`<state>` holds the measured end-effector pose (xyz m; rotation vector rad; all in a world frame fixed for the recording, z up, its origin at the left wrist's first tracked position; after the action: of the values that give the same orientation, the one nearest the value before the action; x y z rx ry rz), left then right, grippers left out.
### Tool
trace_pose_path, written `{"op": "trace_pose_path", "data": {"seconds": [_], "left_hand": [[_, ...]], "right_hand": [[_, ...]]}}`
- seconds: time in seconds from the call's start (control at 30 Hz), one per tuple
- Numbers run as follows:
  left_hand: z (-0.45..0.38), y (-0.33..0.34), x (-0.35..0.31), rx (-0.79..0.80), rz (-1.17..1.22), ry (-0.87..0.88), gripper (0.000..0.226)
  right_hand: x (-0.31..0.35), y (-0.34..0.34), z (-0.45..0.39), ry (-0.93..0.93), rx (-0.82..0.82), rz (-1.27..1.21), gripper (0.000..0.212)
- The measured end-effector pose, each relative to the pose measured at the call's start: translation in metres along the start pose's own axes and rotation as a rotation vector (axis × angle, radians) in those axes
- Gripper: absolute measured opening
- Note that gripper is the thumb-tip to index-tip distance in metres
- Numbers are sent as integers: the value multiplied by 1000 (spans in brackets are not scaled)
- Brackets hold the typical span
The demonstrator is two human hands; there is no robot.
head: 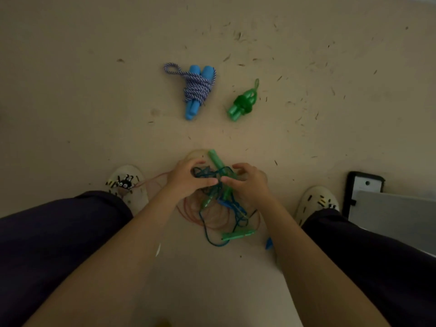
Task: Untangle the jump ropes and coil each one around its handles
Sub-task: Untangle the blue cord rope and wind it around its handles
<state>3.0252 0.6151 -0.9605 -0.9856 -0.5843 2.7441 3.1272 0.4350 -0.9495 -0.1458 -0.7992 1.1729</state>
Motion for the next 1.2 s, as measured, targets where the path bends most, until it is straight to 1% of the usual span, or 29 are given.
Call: {"op": "trace_pose_path", "data": {"seconds": [0.07, 0.13, 0.2, 0.3, 0.4, 0.5, 0.6, 0.73, 0.83, 0.9, 0.97, 1.07, 1.17, 1.2], "left_hand": [[-3, 14, -5, 76, 48, 1, 59], [-3, 19, 0, 83, 145, -48, 36], [0, 18, 0, 83, 243, -76, 24], [16, 5, -24, 90, 425, -46, 15], [29, -20, -62, 61, 487, 27, 17], [57, -52, -110, -1, 525, 139, 14], [98, -78, -160, -19, 576, 265, 13], [174, -109, -224, -45, 553, 465, 13], [241, -132, -266, -91, 528, 606, 13], [287, -142, -293, -90, 520, 709, 17], [329, -149, -313, -76, 520, 790, 14], [378, -160, -330, -81, 483, 881, 18], [405, -175, -327, -173, 441, 913, 25], [409, -179, -323, -196, 432, 911, 24]], "right_hand": [[1, 15, -1, 12, 99, -141, 58], [-1, 27, -1, 41, 183, -211, 56], [-3, 27, -1, 60, 213, -242, 50], [9, 6, 10, 37, 236, -379, 24], [33, -28, 24, -27, 197, -443, 15], [72, -73, 57, -134, 128, -453, 14], [108, -121, 105, -252, 25, -470, 6], [146, -177, 180, -412, -99, -472, 5], [177, -204, 251, -575, -109, -469, 2], [197, -212, 298, -678, -76, -483, 13], [213, -217, 339, -758, -74, -457, 17], [228, -232, 388, -830, -132, -421, 7], [229, -251, 420, -873, -209, -379, 9], [227, -255, 426, -869, -236, -341, 9]]}}
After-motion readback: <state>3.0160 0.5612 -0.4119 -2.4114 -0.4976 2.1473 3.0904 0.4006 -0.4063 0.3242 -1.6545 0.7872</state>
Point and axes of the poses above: each hand's wrist, its own z-axis away from the middle knuckle, its own y-axis out of the palm, x = y × z, the point moved 9 cm from there along -z, towards the middle knuckle, and after that the axes turned 3 degrees about y, right-handed, at the moved point
